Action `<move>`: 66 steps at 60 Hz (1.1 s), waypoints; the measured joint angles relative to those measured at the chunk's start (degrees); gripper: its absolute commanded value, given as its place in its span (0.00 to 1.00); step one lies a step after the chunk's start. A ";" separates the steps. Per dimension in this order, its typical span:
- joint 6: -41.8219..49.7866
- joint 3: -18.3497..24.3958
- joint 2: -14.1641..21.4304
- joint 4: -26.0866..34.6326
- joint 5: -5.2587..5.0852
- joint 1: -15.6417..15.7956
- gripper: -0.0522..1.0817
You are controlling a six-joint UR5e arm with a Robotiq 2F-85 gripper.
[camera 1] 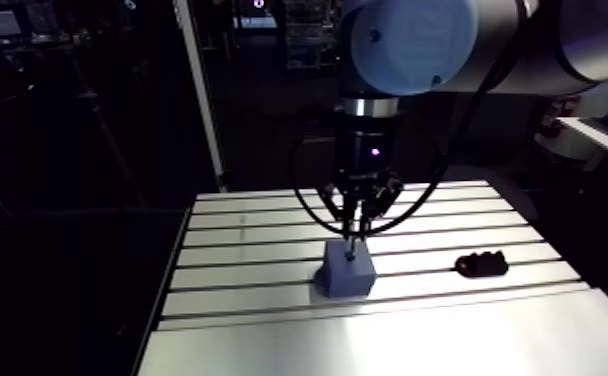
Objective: Pick up the M10 bolt and insert it into the hex recess until seated.
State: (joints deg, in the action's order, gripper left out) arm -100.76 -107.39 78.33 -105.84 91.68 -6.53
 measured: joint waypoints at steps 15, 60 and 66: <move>-0.01 0.14 -0.20 -0.02 -0.05 0.01 0.79; 0.02 0.32 -1.11 -1.36 -0.05 0.43 0.80; 0.03 0.26 -1.16 -1.60 -0.06 0.44 0.80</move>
State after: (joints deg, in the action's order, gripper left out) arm -100.73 -107.14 77.17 -107.44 91.62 -6.08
